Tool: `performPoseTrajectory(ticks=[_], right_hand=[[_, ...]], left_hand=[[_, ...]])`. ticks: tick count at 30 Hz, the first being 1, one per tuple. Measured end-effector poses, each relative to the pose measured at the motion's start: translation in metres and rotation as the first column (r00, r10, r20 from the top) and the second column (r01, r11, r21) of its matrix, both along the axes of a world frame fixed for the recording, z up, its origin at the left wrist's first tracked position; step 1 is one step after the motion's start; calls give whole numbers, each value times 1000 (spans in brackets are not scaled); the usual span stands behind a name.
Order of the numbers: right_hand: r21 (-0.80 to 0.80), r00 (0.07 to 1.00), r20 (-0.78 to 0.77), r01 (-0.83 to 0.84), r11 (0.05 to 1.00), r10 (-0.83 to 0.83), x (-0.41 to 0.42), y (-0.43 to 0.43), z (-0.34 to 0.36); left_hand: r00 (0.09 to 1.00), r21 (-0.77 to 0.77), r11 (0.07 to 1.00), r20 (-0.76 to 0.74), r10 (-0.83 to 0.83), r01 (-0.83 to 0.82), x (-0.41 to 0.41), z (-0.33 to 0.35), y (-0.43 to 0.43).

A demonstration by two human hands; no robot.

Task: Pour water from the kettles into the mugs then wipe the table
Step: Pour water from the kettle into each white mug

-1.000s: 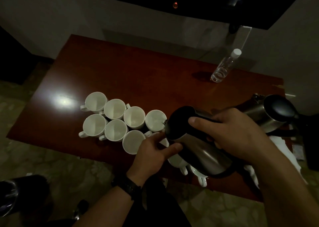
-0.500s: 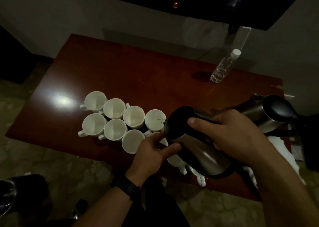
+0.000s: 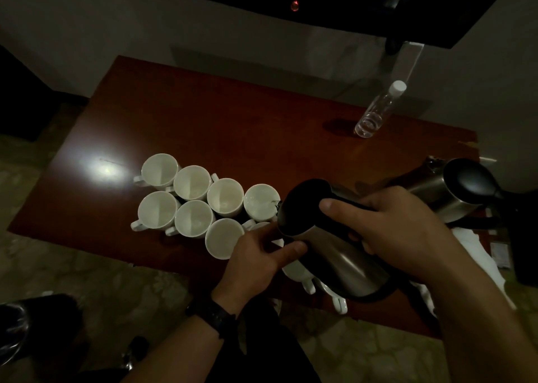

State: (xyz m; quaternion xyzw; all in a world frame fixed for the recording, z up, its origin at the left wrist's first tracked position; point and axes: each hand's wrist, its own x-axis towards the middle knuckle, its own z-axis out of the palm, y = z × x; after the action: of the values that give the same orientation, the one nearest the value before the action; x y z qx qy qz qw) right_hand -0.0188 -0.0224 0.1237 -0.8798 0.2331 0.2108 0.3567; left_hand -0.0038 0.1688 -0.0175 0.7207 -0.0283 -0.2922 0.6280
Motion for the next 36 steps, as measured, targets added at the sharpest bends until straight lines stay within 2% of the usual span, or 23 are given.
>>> performPoseTrajectory(ticks=[20, 27, 36], right_hand=[[-18, 1000, 11, -19, 1000, 19, 3, 4, 2], [1, 1000, 6, -17, 1000, 17, 3, 7, 4], [29, 1000, 5, 13, 999, -13, 5, 11, 4]], left_hand=[[999, -14, 1000, -32, 22, -22, 0, 3, 5], [999, -35, 999, -17, 28, -29, -2, 2, 7], [997, -87, 995, -66, 41, -47, -1, -3, 9]])
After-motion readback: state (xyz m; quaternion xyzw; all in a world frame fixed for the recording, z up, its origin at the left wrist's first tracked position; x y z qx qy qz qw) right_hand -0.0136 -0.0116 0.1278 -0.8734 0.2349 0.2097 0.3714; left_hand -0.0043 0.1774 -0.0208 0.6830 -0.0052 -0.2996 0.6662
